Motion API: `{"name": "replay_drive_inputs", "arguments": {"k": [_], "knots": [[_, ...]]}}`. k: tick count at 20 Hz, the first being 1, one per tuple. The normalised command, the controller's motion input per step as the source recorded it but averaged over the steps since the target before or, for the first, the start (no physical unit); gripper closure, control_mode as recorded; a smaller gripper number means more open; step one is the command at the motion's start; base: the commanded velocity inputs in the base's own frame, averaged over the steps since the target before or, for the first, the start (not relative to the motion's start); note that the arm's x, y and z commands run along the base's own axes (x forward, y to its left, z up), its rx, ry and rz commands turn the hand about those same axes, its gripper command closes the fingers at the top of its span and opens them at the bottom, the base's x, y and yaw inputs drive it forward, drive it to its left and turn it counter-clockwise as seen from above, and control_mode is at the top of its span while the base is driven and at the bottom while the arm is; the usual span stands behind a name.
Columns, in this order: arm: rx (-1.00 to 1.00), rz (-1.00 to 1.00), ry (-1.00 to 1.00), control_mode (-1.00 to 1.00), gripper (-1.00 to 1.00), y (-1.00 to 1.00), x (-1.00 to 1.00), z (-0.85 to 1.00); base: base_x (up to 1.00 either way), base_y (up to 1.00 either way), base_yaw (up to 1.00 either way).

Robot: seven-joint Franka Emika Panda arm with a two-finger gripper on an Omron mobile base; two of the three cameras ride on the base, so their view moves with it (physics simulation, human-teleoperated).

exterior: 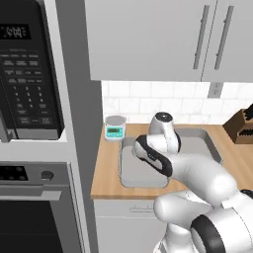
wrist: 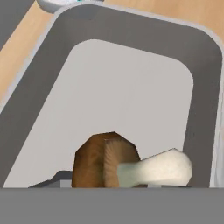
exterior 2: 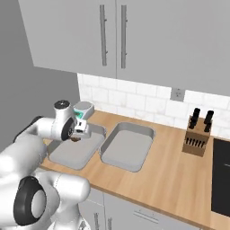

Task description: Place one mushroom and one fish in each tupperware on the nearby counter, to pack two identical lunches.

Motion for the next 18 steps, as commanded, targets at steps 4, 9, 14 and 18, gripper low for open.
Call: {"name": "replay_drive_inputs", "arguments": {"k": [4, 9, 14, 18], "knots": [[0.0, 0.04, 0.0, -1.0, 1.0, 0.0, 0.55, -0.46, 0.0, 0.0, 0.0], [0.0, 0.03, 0.0, -1.0, 1.0, 0.0, 0.31, -0.46, 0.0, 0.0, 0.0], [0.0, 0.01, -0.02, -1.0, 1.0, 0.0, 0.11, -0.46, 0.0, 0.0, 0.0], [0.0, 0.0, 0.0, -1.0, 1.0, 0.0, 0.01, -0.37, 0.0, 0.0, 0.0]]}}
